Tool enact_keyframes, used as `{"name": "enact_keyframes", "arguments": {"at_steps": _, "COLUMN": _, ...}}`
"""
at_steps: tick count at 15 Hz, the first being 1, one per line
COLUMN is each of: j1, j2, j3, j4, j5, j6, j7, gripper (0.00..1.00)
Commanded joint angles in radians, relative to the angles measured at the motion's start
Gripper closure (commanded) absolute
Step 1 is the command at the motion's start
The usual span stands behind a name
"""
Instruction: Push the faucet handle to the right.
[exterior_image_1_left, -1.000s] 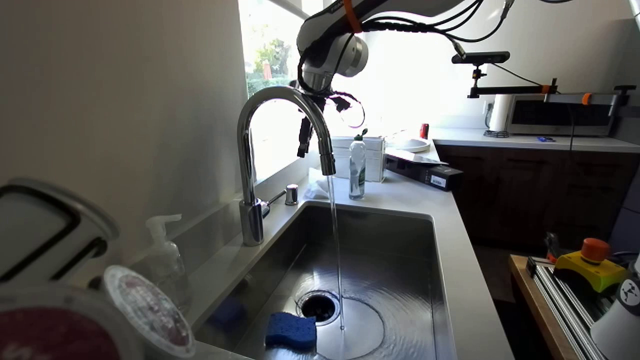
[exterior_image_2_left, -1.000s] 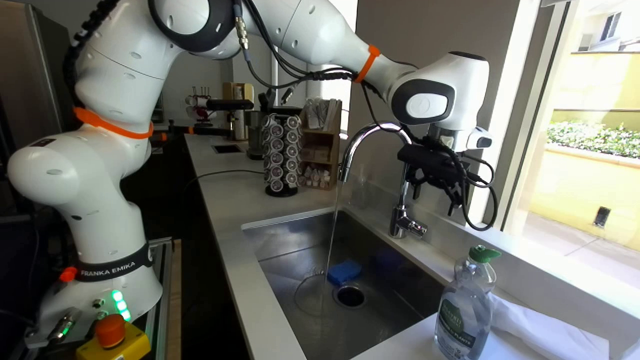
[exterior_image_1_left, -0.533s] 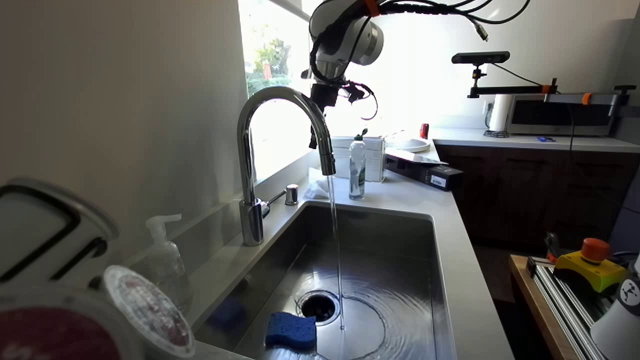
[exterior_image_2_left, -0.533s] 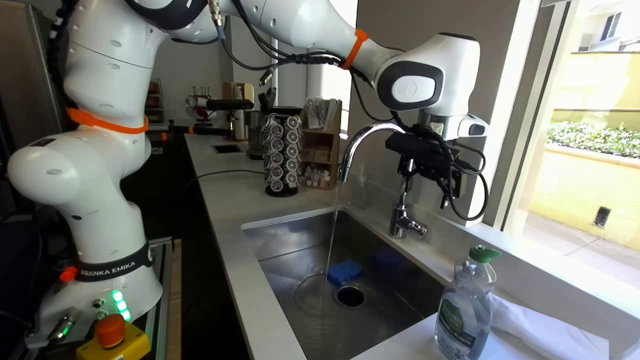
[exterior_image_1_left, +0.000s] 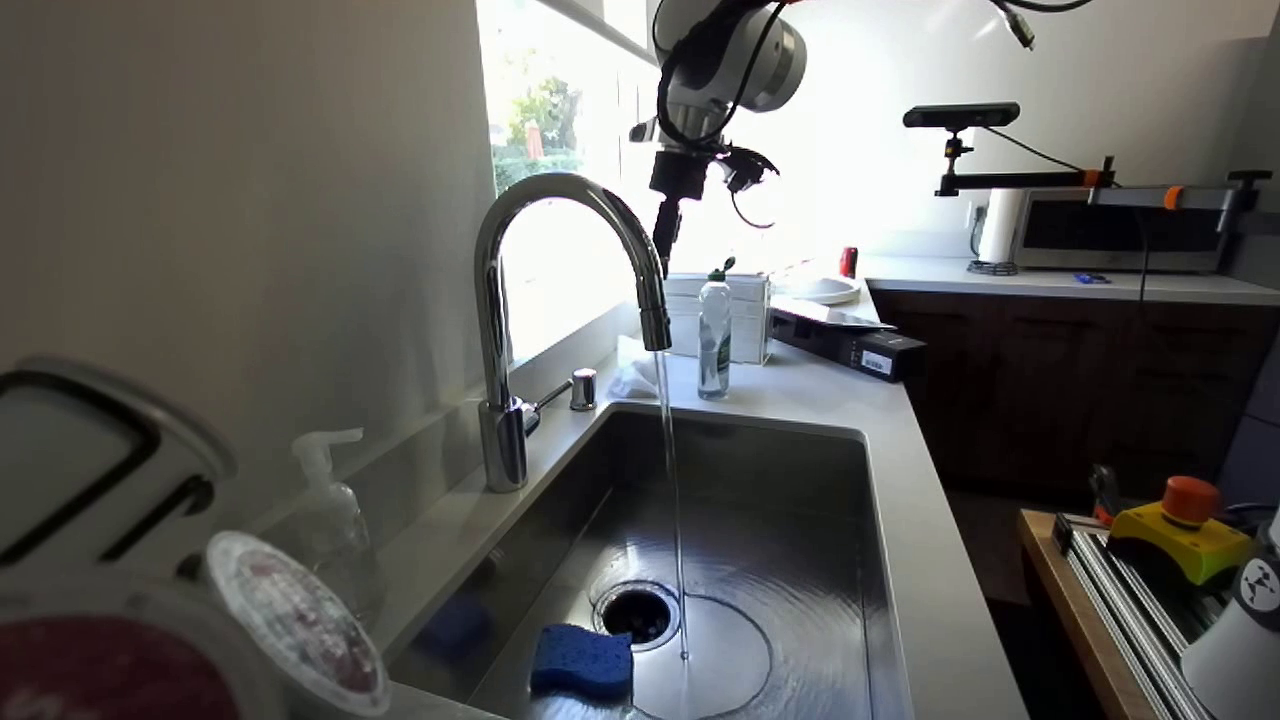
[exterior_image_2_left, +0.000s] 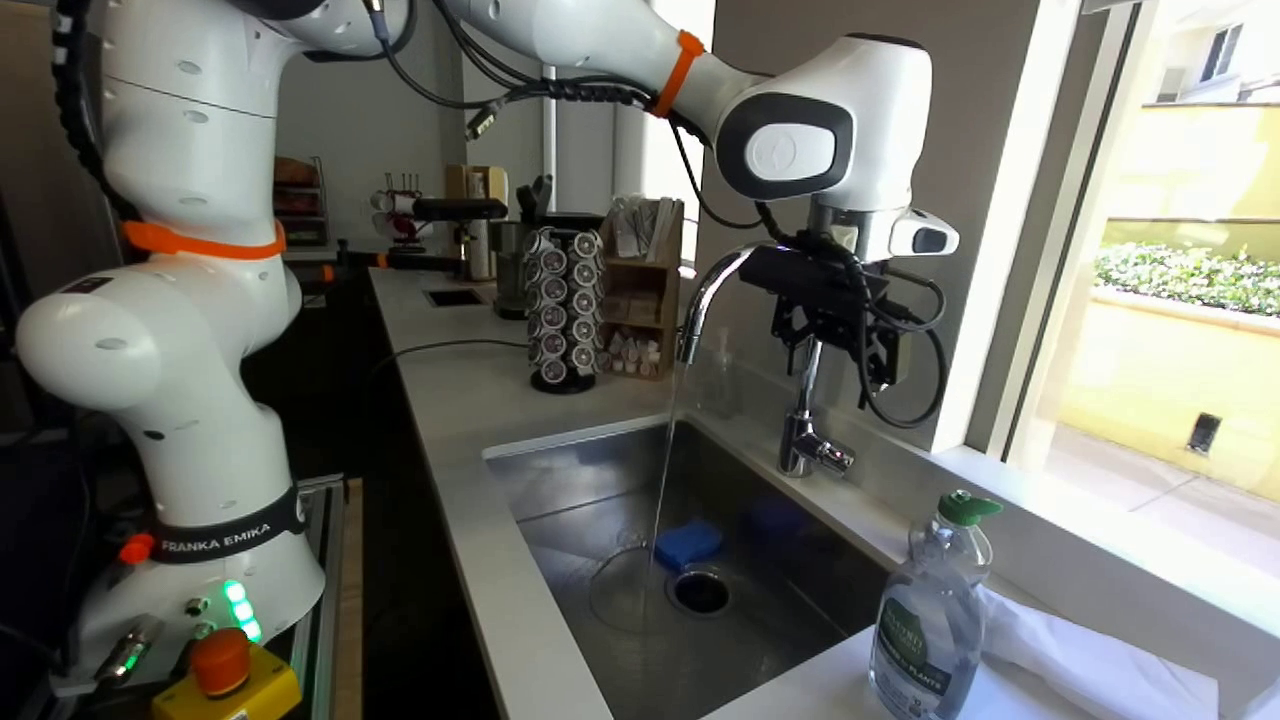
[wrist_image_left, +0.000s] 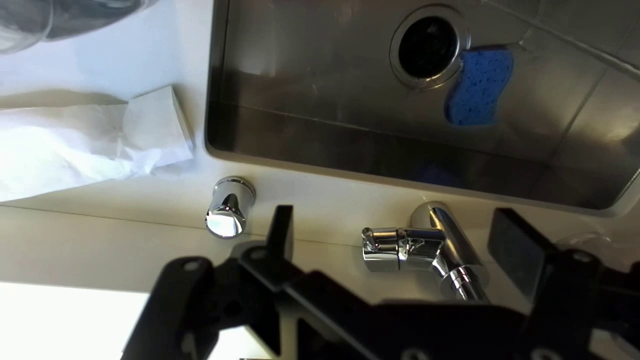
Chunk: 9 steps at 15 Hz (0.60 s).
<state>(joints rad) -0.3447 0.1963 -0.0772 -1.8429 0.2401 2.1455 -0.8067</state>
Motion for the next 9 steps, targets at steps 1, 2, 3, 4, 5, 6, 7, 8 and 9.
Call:
{"name": "enact_keyframes", "arguments": {"at_steps": 1, "j1": 0.032, "j2": -0.075, "j3": -0.029, "j4": -0.107, "j5": -0.006, "j6": 0.06, "j7": -0.023, "gripper": 0.0}}
{"name": "enact_keyframes", "arguments": {"at_steps": 2, "j1": 0.036, "j2": -0.085, "j3": -0.033, "j4": -0.118, "j5": -0.007, "j6": 0.064, "j7": -0.026, "gripper": 0.0}}
{"name": "enact_keyframes", "arguments": {"at_steps": 3, "j1": 0.039, "j2": -0.097, "j3": -0.036, "j4": -0.135, "j5": -0.001, "j6": 0.078, "j7": -0.039, "gripper": 0.0}}
{"name": "enact_keyframes", "arguments": {"at_steps": 4, "j1": 0.043, "j2": -0.104, "j3": -0.038, "j4": -0.155, "j5": 0.012, "j6": 0.107, "j7": -0.051, "gripper": 0.0}}
{"name": "enact_keyframes", "arguments": {"at_steps": 5, "j1": 0.047, "j2": -0.109, "j3": -0.04, "j4": -0.164, "j5": 0.012, "j6": 0.125, "j7": -0.053, "gripper": 0.0}}
{"name": "enact_keyframes", "arguments": {"at_steps": 6, "j1": 0.047, "j2": -0.067, "j3": -0.047, "j4": -0.096, "j5": 0.005, "j6": 0.071, "j7": -0.029, "gripper": 0.0}}
{"name": "enact_keyframes", "arguments": {"at_steps": 7, "j1": 0.051, "j2": -0.074, "j3": -0.048, "j4": -0.11, "j5": 0.005, "j6": 0.087, "j7": -0.032, "gripper": 0.0}}
{"name": "enact_keyframes", "arguments": {"at_steps": 8, "j1": 0.053, "j2": -0.079, "j3": -0.049, "j4": -0.118, "j5": 0.004, "j6": 0.094, "j7": -0.034, "gripper": 0.0}}
{"name": "enact_keyframes", "arguments": {"at_steps": 9, "j1": 0.055, "j2": -0.082, "j3": -0.05, "j4": -0.124, "j5": 0.004, "j6": 0.098, "j7": -0.035, "gripper": 0.0}}
